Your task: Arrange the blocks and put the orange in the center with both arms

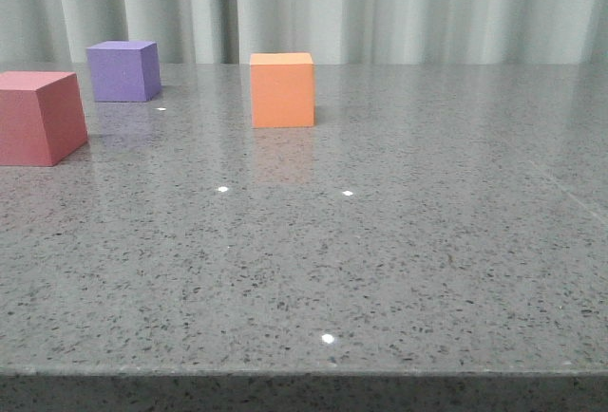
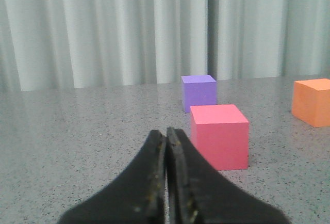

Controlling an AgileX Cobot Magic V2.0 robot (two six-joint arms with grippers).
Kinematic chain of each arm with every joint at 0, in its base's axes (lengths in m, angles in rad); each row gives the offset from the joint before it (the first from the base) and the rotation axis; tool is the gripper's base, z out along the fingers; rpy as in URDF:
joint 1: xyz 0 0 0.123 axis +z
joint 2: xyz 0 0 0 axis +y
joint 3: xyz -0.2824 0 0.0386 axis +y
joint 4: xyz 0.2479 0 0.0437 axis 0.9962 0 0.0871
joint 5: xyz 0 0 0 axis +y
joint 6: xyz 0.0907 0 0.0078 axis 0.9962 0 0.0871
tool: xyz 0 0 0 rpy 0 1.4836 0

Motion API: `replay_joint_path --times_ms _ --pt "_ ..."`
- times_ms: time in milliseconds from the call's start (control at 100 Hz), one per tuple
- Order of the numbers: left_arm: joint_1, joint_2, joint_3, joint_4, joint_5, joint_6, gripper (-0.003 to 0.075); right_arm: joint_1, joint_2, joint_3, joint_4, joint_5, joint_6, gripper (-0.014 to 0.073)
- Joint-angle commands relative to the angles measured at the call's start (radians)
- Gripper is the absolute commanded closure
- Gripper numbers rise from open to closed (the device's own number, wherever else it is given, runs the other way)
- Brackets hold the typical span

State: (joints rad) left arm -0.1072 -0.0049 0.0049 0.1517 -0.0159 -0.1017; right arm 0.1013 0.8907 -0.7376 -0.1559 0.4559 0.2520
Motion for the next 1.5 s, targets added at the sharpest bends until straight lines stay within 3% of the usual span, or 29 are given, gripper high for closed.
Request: replay_joint_path --times_ms 0,310,530,640,800,930,1490 --pt "0.004 -0.032 0.043 -0.003 -0.079 0.0 0.0741 -0.006 -0.097 0.054 -0.016 -0.13 -0.011 -0.0022" --pt "0.004 -0.032 0.043 -0.003 -0.079 0.0 0.0741 -0.006 -0.341 0.27 -0.006 -0.308 -0.003 -0.0022" --pt "0.004 -0.032 0.043 -0.003 -0.079 0.0 0.0741 -0.006 -0.367 0.28 -0.015 -0.292 -0.003 0.0013" --pt "0.004 -0.032 0.043 -0.003 -0.079 0.0 0.0741 -0.006 -0.366 0.28 -0.024 -0.29 -0.003 0.0155" --pt "0.004 -0.032 0.043 -0.003 -0.079 0.0 0.0741 -0.006 -0.366 0.28 -0.024 -0.291 -0.003 0.0475" --pt "0.004 -0.032 0.043 -0.003 -0.079 0.0 0.0741 -0.006 -0.366 0.28 -0.024 -0.291 -0.003 0.0667" --pt "0.004 -0.032 0.043 -0.003 -0.107 0.0 0.0741 -0.006 -0.366 0.28 -0.024 -0.291 -0.003 0.0662"
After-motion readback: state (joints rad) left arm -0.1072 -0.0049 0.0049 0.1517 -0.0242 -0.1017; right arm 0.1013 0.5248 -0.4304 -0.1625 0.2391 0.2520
